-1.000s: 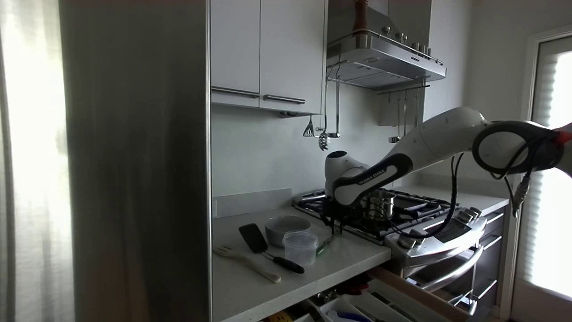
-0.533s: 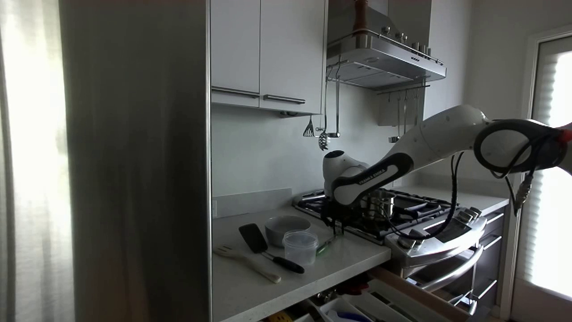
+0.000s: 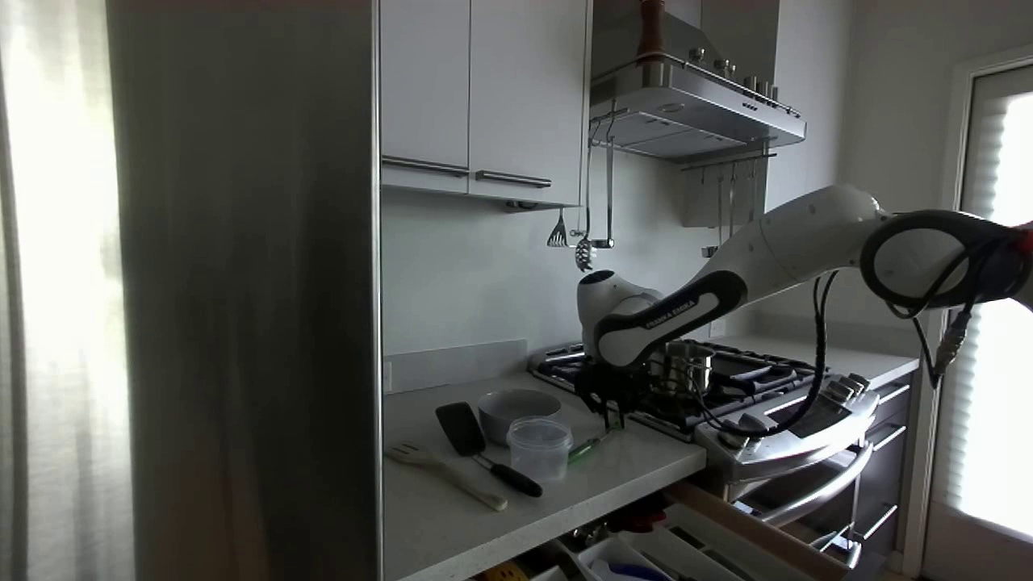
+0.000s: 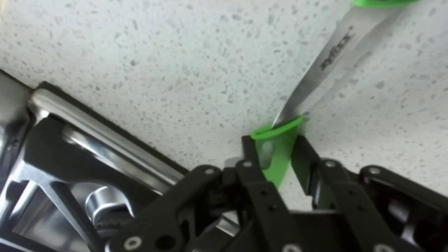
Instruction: Push the green knife into its cover
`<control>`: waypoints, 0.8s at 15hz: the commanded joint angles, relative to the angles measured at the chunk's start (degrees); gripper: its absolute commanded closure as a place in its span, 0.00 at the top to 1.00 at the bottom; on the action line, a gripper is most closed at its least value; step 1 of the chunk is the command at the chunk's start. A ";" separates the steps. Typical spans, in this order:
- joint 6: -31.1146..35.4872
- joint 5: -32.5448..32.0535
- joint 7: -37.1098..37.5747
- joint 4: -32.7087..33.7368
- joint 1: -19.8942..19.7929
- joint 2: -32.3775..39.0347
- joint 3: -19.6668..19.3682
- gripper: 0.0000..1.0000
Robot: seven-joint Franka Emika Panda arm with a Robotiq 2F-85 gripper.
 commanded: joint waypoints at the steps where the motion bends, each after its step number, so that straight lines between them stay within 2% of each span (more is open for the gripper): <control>1: -2.47 0.12 2.73 -1.25 -0.18 -1.11 1.30 0.08; 6: -2.59 -1.14 7.81 -0.82 0.49 -0.65 0.65 0.08; 12: -1.76 -5.16 20.90 -0.09 1.92 0.01 -0.94 0.08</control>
